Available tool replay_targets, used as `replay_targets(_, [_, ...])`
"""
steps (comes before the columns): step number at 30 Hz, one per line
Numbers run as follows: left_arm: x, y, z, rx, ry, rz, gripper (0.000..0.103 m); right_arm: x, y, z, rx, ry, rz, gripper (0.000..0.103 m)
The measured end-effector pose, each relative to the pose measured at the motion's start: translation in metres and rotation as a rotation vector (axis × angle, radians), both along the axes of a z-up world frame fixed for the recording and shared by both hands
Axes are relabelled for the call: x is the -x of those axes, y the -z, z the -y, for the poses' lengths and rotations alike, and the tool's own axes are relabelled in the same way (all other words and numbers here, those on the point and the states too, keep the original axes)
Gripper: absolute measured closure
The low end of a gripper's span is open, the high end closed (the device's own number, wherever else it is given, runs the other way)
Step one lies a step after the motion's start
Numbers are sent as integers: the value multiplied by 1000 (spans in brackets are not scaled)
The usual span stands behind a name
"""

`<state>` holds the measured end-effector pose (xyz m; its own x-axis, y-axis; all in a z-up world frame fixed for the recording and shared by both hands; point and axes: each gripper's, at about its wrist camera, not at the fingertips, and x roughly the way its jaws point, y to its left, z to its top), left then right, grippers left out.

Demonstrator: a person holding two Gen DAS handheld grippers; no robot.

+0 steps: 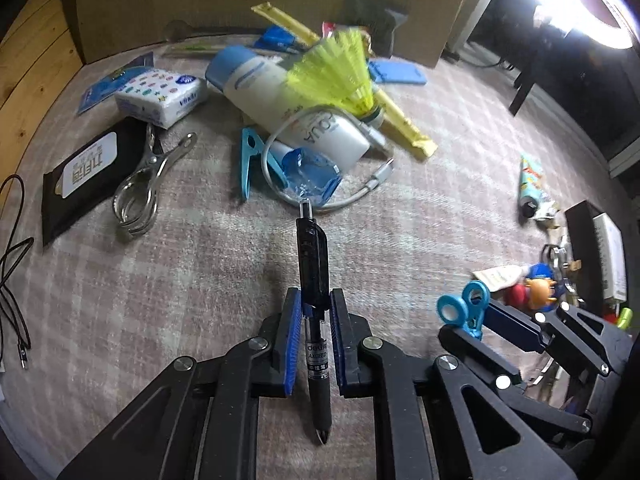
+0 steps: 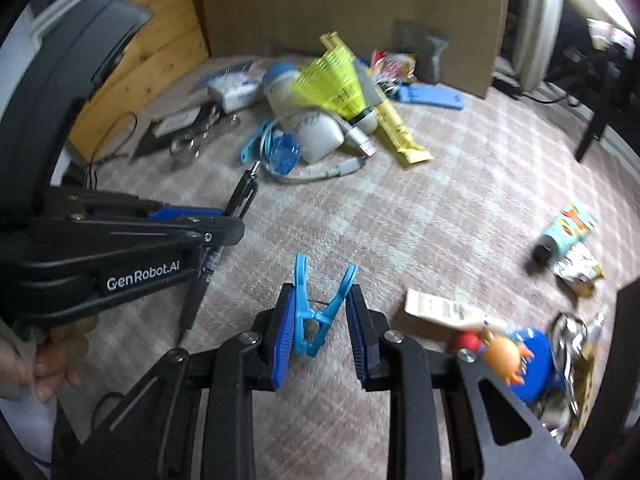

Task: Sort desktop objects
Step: 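Grasp the black marker with the left tool while the right tool grasps the blue clothespin, then carry marker and clothespin into the black box and open both tools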

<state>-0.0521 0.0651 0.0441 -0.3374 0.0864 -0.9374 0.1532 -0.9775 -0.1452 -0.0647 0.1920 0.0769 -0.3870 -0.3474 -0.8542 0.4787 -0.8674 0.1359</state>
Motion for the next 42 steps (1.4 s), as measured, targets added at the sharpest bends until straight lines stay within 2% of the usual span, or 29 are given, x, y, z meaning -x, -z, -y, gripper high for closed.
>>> replay_targets(6, [-15, -27, -15, -18, 61, -57, 90, -11, -26, -33, 19, 111, -65, 78])
replay_targets(8, [-4, -36, -33, -28, 93, -79, 90, -13, -33, -46, 25, 156, -84, 78])
replay_targets(9, [11, -34, -28, -33, 109, -87, 93, -18, -40, -59, 32, 190, -95, 78])
replay_targets(12, [25, -36, -63, -44, 179, -117, 93, -25, -51, -93, 48, 268, -107, 78])
replay_targets(23, [11, -95, -186, -104, 449, -194, 93, -86, -85, -226, 41, 580, -174, 78])
replay_targets(33, [-4, -119, -305, -176, 666, -201, 93, -133, -84, -333, -3, 824, -179, 78])
replay_targets(42, [-20, -118, -389, -187, 776, -183, 93, -155, -74, -393, -36, 916, -159, 78])
